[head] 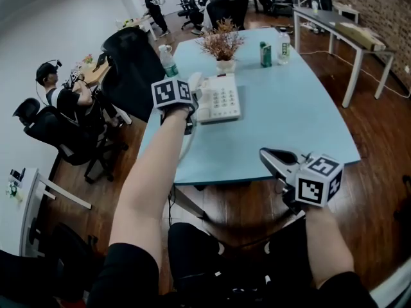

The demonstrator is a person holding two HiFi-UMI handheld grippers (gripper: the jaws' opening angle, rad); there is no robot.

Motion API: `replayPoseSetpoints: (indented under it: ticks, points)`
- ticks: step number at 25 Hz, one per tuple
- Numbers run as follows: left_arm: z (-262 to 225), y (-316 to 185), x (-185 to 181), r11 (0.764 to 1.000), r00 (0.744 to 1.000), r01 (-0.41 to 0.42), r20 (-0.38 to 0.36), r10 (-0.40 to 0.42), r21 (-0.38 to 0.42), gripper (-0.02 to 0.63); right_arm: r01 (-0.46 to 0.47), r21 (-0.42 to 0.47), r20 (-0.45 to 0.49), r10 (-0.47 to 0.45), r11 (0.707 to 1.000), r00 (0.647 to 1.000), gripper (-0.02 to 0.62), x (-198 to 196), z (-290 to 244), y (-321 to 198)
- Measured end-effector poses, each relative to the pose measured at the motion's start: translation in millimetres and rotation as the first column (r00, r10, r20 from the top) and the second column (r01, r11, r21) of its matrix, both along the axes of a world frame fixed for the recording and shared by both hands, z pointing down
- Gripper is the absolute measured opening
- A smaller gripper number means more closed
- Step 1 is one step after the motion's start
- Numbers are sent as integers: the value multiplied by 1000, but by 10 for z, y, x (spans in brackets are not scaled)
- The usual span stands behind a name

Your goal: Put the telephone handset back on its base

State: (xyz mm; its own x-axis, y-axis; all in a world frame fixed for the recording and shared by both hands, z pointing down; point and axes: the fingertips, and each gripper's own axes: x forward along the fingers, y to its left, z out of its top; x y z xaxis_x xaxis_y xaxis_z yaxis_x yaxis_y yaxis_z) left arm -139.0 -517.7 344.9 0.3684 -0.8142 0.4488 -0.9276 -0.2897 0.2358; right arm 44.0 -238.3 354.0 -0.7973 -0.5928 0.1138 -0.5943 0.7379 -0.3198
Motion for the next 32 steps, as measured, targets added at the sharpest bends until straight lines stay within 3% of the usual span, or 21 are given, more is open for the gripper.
replayPoseSetpoints:
  ticks: [6, 17, 26, 32]
  points:
    - [79, -330, 55, 999, 997, 38, 67, -38, 14, 212, -10, -13, 7, 10, 1000, 1000, 15, 43, 67, -71]
    - [296, -539, 170, 995, 994, 98, 59, -96, -20, 212, -16, -30, 11, 17, 999, 1000, 15, 82, 138, -123]
    - [290, -563, 156, 992, 989, 124, 86, -123, -3, 215, -29, -38, 16, 29, 999, 999, 15, 126, 121, -113]
    - [129, -559, 177, 991, 990, 132, 37, -133, 22, 241, -25, -36, 21, 26, 999, 999, 15, 119, 108, -117]
